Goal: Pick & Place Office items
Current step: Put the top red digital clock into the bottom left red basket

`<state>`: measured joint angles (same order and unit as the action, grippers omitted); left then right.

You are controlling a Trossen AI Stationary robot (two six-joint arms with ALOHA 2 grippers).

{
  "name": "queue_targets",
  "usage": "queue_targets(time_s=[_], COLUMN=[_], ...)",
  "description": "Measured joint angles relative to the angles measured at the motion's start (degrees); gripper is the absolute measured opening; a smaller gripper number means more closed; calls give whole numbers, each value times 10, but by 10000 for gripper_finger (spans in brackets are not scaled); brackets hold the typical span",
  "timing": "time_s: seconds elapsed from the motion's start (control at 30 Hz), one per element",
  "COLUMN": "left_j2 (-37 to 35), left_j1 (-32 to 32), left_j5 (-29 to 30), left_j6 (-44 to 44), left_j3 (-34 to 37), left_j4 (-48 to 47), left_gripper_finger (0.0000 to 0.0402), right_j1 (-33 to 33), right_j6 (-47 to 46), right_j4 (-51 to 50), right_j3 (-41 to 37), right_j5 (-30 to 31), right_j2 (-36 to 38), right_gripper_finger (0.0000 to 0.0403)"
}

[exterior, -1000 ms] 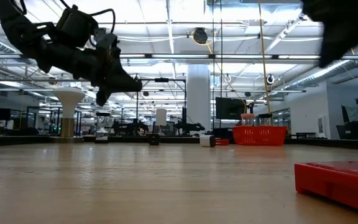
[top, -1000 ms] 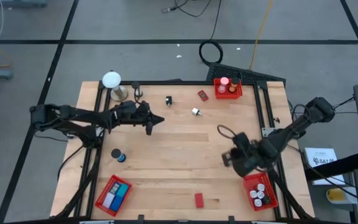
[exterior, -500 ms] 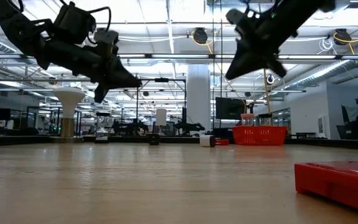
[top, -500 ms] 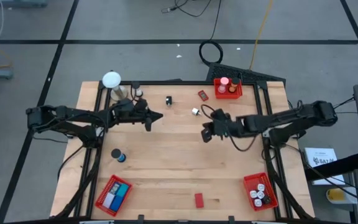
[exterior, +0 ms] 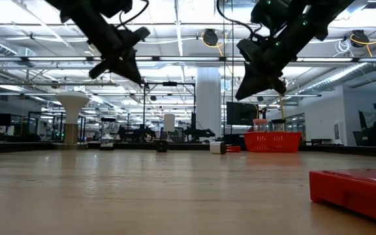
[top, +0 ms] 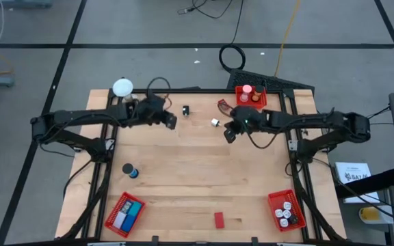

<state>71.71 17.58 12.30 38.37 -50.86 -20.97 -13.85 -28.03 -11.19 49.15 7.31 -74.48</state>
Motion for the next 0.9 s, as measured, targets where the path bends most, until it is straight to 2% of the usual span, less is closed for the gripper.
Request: queue_targets(time_s=[0.13,0.27,0.37,0.47,0.57,0.63,0.73,0.9], left_j2=[5,9,10,10,10,9,9,9], left_j1=[18,-1,-29,-52,-70,-78,-82,-82], left_j5=[-6,-5,-1,-11,-18,-20,-19,-40], left_j6=[49,31,11,0,-16,-23,-17,2], left_j3=[-22,-6,37,101,165,198,230,249], left_j4=[-22,8,107,258,405,469,509,505], left_gripper_finger=[10,10,3,6,4,2,10,17], right_j1=[-49,-100,-132,-146,-147,-145,-140,-139], right_j6=[-35,-33,-27,-18,-16,-17,-17,-15], right_j4=[-5,-14,-25,-61,-94,-132,-173,-194], right_j3=[0,9,37,67,111,146,193,243], right_j5=[-43,-48,-66,-76,-76,-76,-74,-74], right_j2=[0,0,-7,-26,-67,-100,-146,-204], right_gripper_finger=[1,6,13,15,16,16,16,39])
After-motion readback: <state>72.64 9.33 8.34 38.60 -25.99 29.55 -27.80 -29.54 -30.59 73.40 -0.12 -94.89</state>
